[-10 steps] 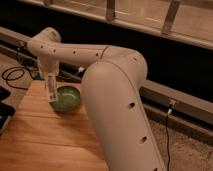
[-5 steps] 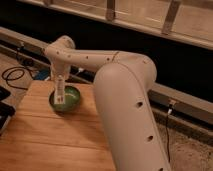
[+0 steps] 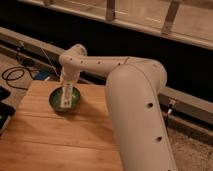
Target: Place the bottle in the ceramic bowl
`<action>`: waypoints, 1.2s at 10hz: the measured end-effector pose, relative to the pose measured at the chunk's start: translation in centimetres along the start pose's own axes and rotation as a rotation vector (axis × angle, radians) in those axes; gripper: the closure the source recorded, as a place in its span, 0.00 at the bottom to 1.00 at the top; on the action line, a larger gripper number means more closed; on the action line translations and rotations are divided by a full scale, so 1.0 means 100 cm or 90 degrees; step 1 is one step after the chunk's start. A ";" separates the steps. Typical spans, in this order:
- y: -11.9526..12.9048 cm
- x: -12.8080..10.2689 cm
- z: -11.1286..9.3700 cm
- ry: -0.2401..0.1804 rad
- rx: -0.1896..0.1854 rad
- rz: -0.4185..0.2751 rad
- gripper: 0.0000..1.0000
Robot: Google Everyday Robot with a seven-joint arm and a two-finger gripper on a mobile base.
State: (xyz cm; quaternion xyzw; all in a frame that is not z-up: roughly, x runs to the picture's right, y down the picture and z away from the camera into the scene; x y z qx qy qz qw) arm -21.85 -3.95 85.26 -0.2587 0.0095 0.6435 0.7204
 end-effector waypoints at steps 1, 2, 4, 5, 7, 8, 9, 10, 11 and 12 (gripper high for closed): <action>0.000 0.000 0.000 0.000 0.000 -0.001 1.00; 0.001 0.000 0.000 0.000 -0.001 -0.001 0.96; 0.001 0.000 0.000 0.000 -0.001 -0.001 0.79; 0.001 0.000 0.000 0.000 -0.001 -0.001 0.69; 0.002 0.000 0.000 0.000 -0.001 -0.001 0.49; 0.002 0.000 0.000 0.000 -0.002 -0.002 0.36; 0.003 0.000 0.000 0.000 -0.002 -0.002 0.26; 0.003 0.000 0.000 0.000 -0.002 -0.002 0.21; 0.002 0.000 0.000 0.000 -0.002 -0.002 0.20; 0.002 0.000 0.000 0.000 -0.002 -0.002 0.20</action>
